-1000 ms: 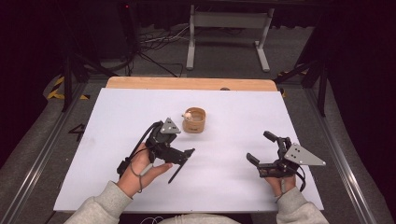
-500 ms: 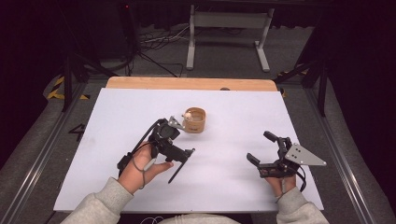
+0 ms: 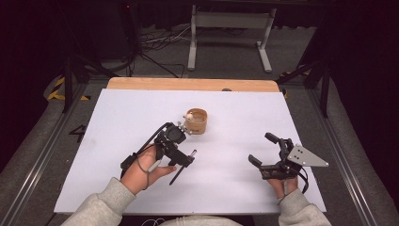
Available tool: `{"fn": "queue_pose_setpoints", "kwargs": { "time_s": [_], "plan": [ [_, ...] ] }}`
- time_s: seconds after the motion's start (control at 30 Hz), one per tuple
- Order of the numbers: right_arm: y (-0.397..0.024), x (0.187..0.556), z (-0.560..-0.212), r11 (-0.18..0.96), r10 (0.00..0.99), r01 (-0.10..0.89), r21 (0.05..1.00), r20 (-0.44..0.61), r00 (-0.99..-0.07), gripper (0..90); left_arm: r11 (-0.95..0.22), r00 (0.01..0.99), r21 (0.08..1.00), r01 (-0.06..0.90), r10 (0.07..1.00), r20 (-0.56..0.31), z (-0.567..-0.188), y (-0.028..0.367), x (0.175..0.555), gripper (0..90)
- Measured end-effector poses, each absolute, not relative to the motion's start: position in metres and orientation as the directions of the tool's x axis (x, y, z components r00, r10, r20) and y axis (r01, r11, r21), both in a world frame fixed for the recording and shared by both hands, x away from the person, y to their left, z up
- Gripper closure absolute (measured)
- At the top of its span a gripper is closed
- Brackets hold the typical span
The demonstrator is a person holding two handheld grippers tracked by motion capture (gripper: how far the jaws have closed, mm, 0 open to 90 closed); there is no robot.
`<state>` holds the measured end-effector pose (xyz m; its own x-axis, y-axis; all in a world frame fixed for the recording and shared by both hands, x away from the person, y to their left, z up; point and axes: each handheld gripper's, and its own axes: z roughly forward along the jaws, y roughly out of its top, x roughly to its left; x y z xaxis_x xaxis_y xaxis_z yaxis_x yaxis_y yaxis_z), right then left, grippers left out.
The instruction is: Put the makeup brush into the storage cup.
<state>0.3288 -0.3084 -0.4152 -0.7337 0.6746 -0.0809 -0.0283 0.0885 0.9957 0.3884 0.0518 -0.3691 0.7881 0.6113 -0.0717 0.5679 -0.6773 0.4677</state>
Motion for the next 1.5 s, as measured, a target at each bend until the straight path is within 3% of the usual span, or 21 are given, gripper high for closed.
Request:
{"fn": "queue_pose_setpoints", "kwargs": {
  "time_s": [0.43, 0.77, 1.37, 1.5],
  "plan": [
    [-0.309, 0.329, -0.415, 0.082, 0.674, -0.027, 0.996, -0.075, -0.735, 2.1, -0.679, 0.747, 0.342, 0.649, 0.654, -0.119, -0.380, 0.043, 0.397, 21.6],
    [-0.308, 0.329, -0.416, 0.087, 0.673, -0.022, 0.996, -0.075, -0.736, 2.1, -0.675, 0.735, 0.312, 0.669, 0.663, -0.143, -0.389, 0.040, 0.401, 23.3],
    [-0.309, 0.327, -0.415, 0.089, 0.676, -0.024, 0.996, -0.078, -0.733, 2.1, -0.671, 0.721, 0.277, 0.687, 0.678, -0.146, -0.409, 0.035, 0.404, 38.5],
    [-0.309, 0.327, -0.415, 0.088, 0.675, -0.023, 0.996, -0.077, -0.733, 2.2, -0.680, 0.725, 0.263, 0.684, 0.673, -0.144, -0.412, 0.034, 0.404, 46.1]
  ]
}}
